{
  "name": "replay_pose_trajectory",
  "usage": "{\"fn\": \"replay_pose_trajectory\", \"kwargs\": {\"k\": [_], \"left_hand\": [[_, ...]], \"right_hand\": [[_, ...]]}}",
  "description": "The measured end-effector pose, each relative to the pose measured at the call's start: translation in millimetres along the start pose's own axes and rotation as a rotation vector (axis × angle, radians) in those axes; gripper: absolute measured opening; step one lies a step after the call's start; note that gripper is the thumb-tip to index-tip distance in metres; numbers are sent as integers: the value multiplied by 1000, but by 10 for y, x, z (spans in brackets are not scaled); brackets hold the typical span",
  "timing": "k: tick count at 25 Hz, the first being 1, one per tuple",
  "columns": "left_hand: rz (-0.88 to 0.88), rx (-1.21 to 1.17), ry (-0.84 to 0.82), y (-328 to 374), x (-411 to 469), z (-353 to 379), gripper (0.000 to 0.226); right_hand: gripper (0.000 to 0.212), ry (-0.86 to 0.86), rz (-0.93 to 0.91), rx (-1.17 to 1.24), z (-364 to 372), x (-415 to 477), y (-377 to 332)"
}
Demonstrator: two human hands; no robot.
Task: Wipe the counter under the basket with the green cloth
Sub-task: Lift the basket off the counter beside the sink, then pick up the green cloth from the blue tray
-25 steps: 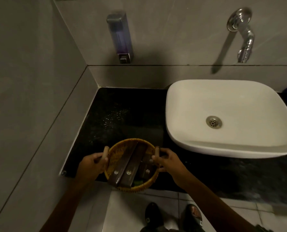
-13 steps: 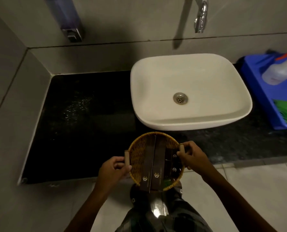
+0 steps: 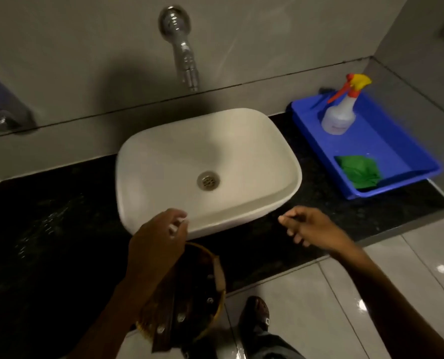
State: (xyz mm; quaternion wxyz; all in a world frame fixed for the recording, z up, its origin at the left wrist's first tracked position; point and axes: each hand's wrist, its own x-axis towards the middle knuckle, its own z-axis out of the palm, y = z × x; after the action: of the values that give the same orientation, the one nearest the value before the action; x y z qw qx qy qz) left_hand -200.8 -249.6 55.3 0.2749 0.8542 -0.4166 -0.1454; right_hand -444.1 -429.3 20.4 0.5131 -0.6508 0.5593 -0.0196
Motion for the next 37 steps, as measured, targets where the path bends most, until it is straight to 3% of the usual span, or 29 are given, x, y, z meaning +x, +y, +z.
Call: {"fn": "replay_pose_trajectory", "kwargs": {"k": [4, 7, 10, 13, 15, 19, 20, 23, 24, 27, 30, 32, 35, 37], "left_hand": [[432, -66, -2, 1156, 628, 787, 15], [683, 29, -43, 1930, 1044, 1569, 19], [865, 197, -197, 2485, 1297, 2352, 27], [817, 474, -502, 2790, 1444, 2866, 49], [731, 570, -653, 2897, 1550, 3063, 62], [602, 600, -793, 2951, 1669, 3196, 68], [583, 582, -807, 2953, 1675, 3183, 67], [558, 435, -729, 2933, 1720, 3040, 59], [555, 327, -646, 2898, 1744, 2938, 55], [529, -46, -410, 2711, 1818, 2602, 48], [435, -283, -319, 2455, 1820, 2207, 53], [359, -393, -311, 2334, 1807, 1959, 61], [161, -633, -379, 2185, 1720, 1557, 74], [109, -813, -379, 2037, 1645, 1245, 60]], "right_hand": [[15, 258, 2, 85, -1174, 356, 264], [15, 540, 31, -126, -1931, 819, 547], [37, 547, 156, -247, -2327, 1338, 831], [77, 387, 322, -300, -2368, 1630, 983], [88, 342, 406, -324, -2390, 1769, 1013], [117, 203, 440, -145, -2433, 2078, 1074], [109, 226, 387, -68, -2434, 2142, 1109], [32, 360, 245, 182, -2308, 2015, 916], [24, 413, 197, 205, -2276, 1961, 840], [42, 570, 65, 230, -2186, 1777, 626], [56, 585, -85, 430, -2041, 1462, 291], [47, 556, -206, 539, -1949, 1229, 7], [25, 350, -308, 766, -1693, 895, -450], [19, 227, -358, 814, -1467, 661, -703]]}}
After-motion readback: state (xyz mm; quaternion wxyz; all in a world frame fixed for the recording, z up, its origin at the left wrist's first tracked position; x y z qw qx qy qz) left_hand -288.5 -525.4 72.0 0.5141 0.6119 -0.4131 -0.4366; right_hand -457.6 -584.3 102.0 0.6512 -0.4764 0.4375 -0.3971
